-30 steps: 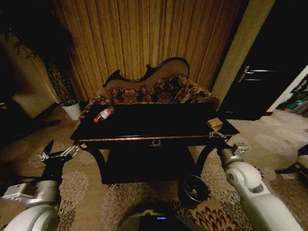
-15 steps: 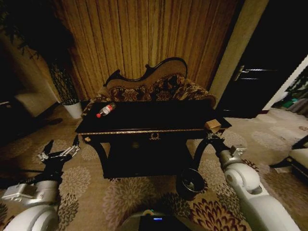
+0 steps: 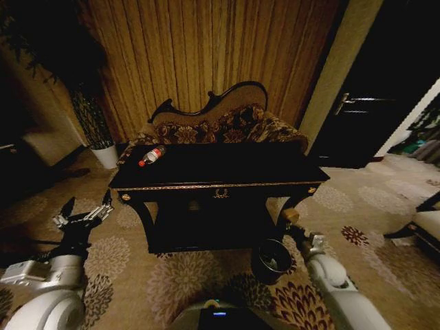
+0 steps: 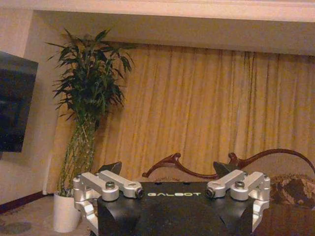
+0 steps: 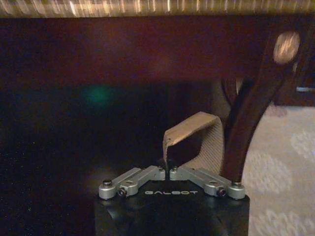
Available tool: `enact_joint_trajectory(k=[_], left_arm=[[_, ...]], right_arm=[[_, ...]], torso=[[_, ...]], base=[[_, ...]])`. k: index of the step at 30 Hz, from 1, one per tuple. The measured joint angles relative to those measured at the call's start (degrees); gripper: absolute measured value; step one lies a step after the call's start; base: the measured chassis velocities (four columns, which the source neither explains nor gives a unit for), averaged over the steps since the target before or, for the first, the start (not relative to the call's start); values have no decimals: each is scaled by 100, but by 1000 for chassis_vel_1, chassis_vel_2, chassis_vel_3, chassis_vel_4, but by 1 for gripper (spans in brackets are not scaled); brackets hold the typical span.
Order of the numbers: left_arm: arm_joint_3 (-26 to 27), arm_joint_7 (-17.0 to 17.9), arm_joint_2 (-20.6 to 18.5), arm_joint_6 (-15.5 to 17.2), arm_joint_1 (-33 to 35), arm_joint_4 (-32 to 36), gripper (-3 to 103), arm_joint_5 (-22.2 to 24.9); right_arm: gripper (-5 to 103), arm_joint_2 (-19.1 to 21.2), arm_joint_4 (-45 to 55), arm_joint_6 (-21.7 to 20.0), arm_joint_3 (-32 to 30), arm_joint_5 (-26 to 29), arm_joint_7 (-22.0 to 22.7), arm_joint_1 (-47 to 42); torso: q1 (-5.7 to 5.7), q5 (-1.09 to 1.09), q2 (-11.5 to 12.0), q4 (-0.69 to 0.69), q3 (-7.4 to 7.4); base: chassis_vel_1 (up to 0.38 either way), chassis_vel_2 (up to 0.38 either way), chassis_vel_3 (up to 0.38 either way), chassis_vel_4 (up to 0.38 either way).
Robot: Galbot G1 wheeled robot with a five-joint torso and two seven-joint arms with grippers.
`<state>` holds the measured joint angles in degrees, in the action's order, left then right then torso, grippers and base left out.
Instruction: Move to the front of the table and place the trash on the table into the trash bin.
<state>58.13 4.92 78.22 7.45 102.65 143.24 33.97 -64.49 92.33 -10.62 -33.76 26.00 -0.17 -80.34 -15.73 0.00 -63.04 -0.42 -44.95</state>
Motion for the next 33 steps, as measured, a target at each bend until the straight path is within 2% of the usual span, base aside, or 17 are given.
enact_joint_trajectory(k=[1,12,24,25,26,28,29,31,33], left_arm=[[3,2,-4,1,5,0,100,0],[57,7,-61,3,35,0,100,51],[1,5,-44,24,16,1,100,37],[7,4,-50,25,16,1,100,37],[7,4,-50,25,16,1,100,37],[21,4,-57,25,16,0,100,36],[21,4,-57,25,16,0,100,36],[23,4,-51,25,20,1,100,32],[23,4,-48,25,23,0,100,29]], right_arm=[[0,-90,-420,75,95,-126,-23,185],[0,-326,-2047,153,310,-450,-50,860],[-1,-114,-2365,291,275,-483,-127,876],[4,-114,-2353,291,267,-483,-147,855],[4,-114,-2353,291,267,-483,-147,855],[15,-126,-2311,291,249,-461,-267,812],[15,-126,-2311,291,249,-461,-267,812],[25,-152,-2292,291,243,-457,-321,785],[25,-166,-2283,291,235,-458,-327,778]], torso=[[0,0,0,1,0],[1,-1,0,0,0],[1,0,0,0,0],[1,0,0,-1,0],[1,0,0,-1,0],[1,0,0,0,0],[1,0,0,0,0],[1,0,0,0,0],[1,0,0,0,0]], base=[[0,0,0,0],[0,0,0,0],[0,0,0,0],[0,0,0,0],[0,0,0,0],[0,0,0,0],[0,0,0,0],[0,0,0,0],[0,0,0,0]])
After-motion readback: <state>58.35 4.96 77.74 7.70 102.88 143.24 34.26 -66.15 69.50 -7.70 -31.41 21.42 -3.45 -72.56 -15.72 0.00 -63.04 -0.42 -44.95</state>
